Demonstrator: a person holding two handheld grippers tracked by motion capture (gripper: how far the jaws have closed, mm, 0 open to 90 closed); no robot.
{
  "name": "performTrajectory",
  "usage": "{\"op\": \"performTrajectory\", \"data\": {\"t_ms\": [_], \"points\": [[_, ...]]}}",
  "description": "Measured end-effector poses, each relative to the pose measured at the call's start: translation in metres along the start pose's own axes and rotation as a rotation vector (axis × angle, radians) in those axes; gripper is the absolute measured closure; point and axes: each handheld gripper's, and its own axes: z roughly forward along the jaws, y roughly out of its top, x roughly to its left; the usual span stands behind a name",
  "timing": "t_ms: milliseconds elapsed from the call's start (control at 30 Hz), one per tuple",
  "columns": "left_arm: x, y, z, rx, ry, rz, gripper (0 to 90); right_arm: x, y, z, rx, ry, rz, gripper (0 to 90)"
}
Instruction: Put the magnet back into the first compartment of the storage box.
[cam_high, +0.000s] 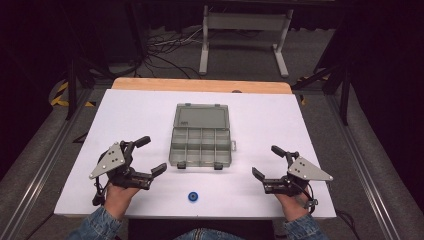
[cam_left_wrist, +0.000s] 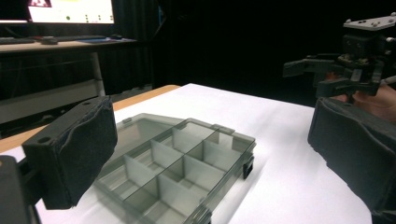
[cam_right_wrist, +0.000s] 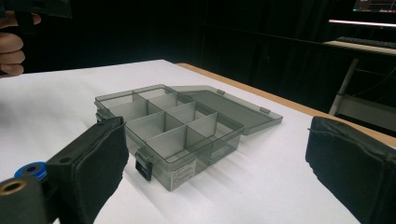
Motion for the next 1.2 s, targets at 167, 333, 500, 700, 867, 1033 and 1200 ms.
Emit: {"op": "performTrajectory", "data": {"t_ms": [167, 333, 500, 700, 867, 1033, 1200], "points": [[-0.004, 0.004, 0.011, -0.002, -0.026, 0.005, 2.4, -0.001, 0.000, 0.000, -0.005, -0.001, 0.005, 6.3], [-0.008, 0.007, 0.022, 0.001, -0.055, 0.003, 2.4, 0.000, 0.000, -0.001, -0.007, -0.001, 0.009, 6.3], [-0.012, 0.009, 0.029, 0.004, -0.075, 0.008, 2.4, -0.001, 0.000, -0.001, -0.009, -0.002, 0.011, 6.3], [-0.015, 0.010, 0.037, 0.009, -0.096, 0.011, 2.4, -0.001, 0.000, 0.000, -0.013, 0.001, 0.010, 6.3], [-0.019, 0.012, 0.040, 0.041, -0.119, 0.056, 2.7, -0.001, 0.000, -0.001, -0.015, 0.001, 0.011, 6.2], [-0.022, 0.016, 0.044, 0.109, -0.139, 0.083, 4.5, -0.002, 0.002, -0.002, -0.011, 0.008, 0.016, 6.2], [-0.024, 0.024, 0.048, 0.236, -0.132, 0.101, 4.2, -0.002, 0.004, -0.003, -0.003, 0.009, 0.008, 6.7]]}}
